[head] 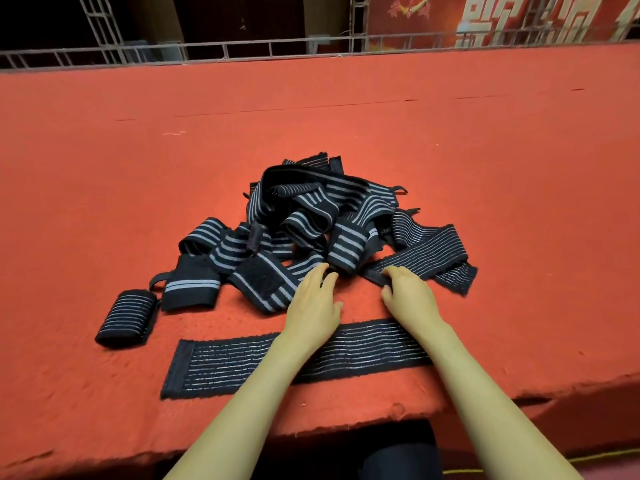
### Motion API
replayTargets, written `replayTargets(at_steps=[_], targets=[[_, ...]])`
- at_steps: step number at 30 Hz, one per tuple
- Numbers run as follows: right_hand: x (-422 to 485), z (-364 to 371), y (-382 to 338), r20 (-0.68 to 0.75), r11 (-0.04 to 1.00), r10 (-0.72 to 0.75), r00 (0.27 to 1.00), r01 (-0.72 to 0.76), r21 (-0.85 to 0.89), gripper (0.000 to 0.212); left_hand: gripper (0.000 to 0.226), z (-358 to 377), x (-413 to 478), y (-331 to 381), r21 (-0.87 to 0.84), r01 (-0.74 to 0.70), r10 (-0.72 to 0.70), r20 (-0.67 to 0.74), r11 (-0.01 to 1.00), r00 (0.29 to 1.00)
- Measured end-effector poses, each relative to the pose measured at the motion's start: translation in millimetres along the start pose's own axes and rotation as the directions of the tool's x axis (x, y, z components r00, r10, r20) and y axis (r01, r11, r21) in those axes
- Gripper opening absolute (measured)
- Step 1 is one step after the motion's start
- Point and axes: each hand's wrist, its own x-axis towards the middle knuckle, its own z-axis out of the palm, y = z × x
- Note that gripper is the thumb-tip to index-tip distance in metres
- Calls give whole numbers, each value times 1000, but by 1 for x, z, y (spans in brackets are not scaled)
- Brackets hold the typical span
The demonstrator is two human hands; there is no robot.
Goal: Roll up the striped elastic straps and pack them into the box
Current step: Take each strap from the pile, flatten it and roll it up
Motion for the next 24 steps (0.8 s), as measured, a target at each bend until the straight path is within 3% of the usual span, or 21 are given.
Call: replayTargets(at_steps=[4, 8, 12, 15, 19, 21, 24], targets=[[-5, -5, 4, -73, 986, 20, 997, -8, 166, 28, 50, -3, 0, 4, -60, -21, 20, -32, 998, 999], [-26, -24, 2, -211, 947, -89, 973, 148, 283, 24, 49, -6, -5, 17, -159, -170, 139, -191, 973, 972], [-51, -52, -9, -129, 859, -156, 979, 199, 471, 25, 40, -8, -10, 36, -177, -365, 306, -288, 914, 907], [-61, -62, -14, -93, 824, -173, 980, 196, 532, 24, 16, -14, -14, 45, -310, -365, 221, -413, 878, 884], [-64, -65, -16, -108, 789, -176, 978, 206, 579, 17, 18, -26, -19, 38, -486, -248, 85, -333, 838, 939], [-66, -65, -21, -126, 768, -170, 977, 212, 605, 19, 27, -29, -24, 35, -486, -241, 120, -266, 840, 956], [-69, -63, -31, -146, 723, -181, 973, 232, 650, 24, 26, -30, -33, 30, -404, -280, 172, -285, 871, 943]])
